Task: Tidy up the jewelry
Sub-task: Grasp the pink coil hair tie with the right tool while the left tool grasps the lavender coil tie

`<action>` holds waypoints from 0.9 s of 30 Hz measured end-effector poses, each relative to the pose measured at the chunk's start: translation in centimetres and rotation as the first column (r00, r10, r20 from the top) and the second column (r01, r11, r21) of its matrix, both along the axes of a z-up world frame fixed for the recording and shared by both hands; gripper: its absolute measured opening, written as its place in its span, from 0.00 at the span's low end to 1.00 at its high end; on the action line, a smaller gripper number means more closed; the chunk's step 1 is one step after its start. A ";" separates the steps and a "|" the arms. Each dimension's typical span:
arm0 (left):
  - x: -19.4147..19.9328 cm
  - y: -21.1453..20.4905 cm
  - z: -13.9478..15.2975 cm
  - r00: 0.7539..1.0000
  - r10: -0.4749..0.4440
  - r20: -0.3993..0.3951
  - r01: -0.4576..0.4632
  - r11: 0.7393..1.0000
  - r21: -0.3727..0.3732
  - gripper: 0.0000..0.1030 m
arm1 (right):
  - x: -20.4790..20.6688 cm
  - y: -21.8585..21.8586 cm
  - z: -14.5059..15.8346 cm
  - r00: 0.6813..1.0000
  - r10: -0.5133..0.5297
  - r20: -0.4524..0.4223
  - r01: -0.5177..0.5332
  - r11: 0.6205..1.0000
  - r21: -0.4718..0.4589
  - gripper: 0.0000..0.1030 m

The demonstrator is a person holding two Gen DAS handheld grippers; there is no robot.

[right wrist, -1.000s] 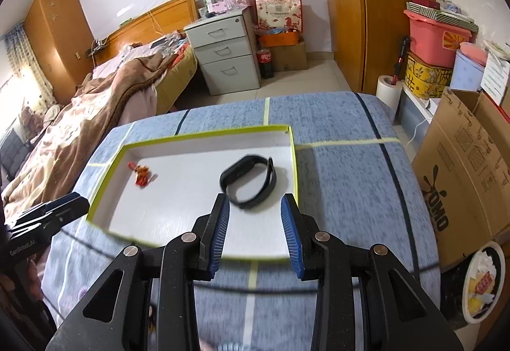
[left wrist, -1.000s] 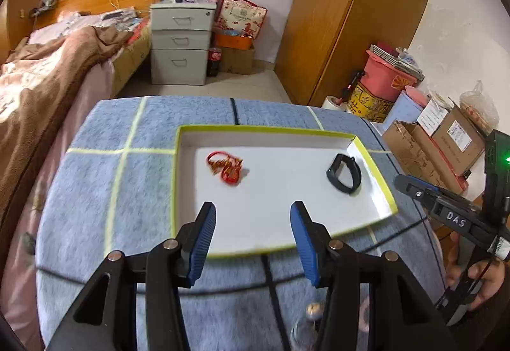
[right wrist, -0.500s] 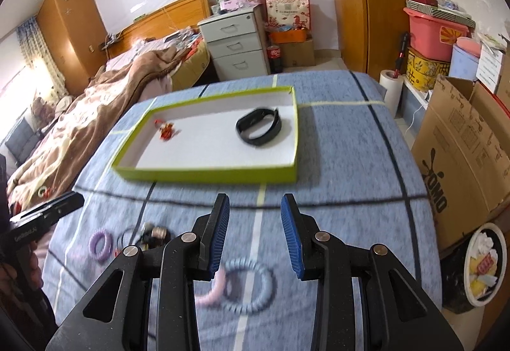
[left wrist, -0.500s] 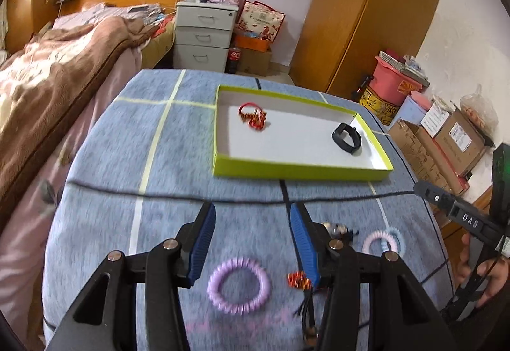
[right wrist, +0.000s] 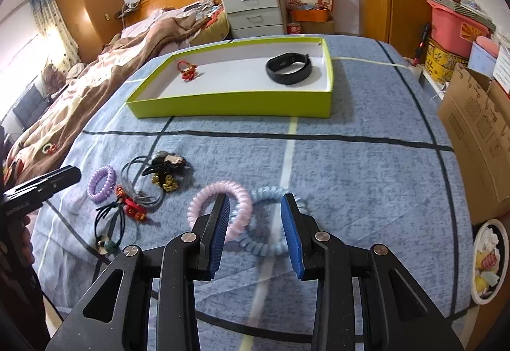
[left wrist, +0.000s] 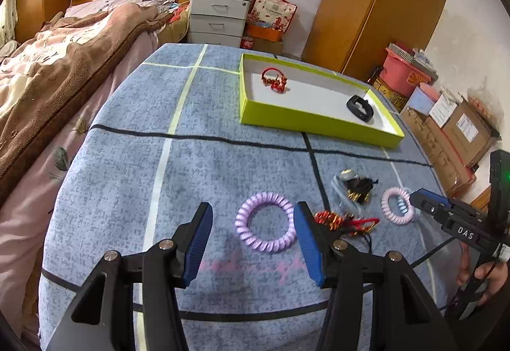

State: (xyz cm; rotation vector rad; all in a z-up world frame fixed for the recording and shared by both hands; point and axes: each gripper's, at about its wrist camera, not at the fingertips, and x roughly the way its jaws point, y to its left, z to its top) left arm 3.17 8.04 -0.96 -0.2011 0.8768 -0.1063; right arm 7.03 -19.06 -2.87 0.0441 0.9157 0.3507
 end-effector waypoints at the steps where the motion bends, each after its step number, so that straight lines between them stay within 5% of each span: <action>1: -0.1 0.1 -0.1 1.000 0.002 -0.001 -0.002 1.000 -0.004 0.54 | 0.0 0.2 -0.1 1.000 0.003 -0.002 -0.003 1.000 -0.003 0.34; 10: -0.6 1.1 -0.9 0.999 0.028 -0.022 -0.028 0.999 -0.016 0.56 | 0.1 0.8 -0.8 1.000 0.002 -0.015 -0.003 0.999 -0.038 0.32; 13: -0.6 1.3 -1.3 0.999 0.029 -0.037 -0.029 0.999 -0.014 0.56 | 0.0 0.9 -0.8 1.000 0.009 -0.015 -0.009 0.999 -0.040 0.17; 17: -0.5 1.3 -1.5 0.999 0.024 -0.044 -0.025 1.000 -0.010 0.56 | -0.2 1.0 -0.7 1.000 0.002 -0.006 -0.002 0.999 -0.039 0.10; 27: 0.6 0.8 -2.3 0.998 0.023 -0.062 -0.021 0.999 0.035 0.56 | -0.4 -0.2 -0.2 0.999 -0.031 0.007 0.031 0.999 0.020 0.10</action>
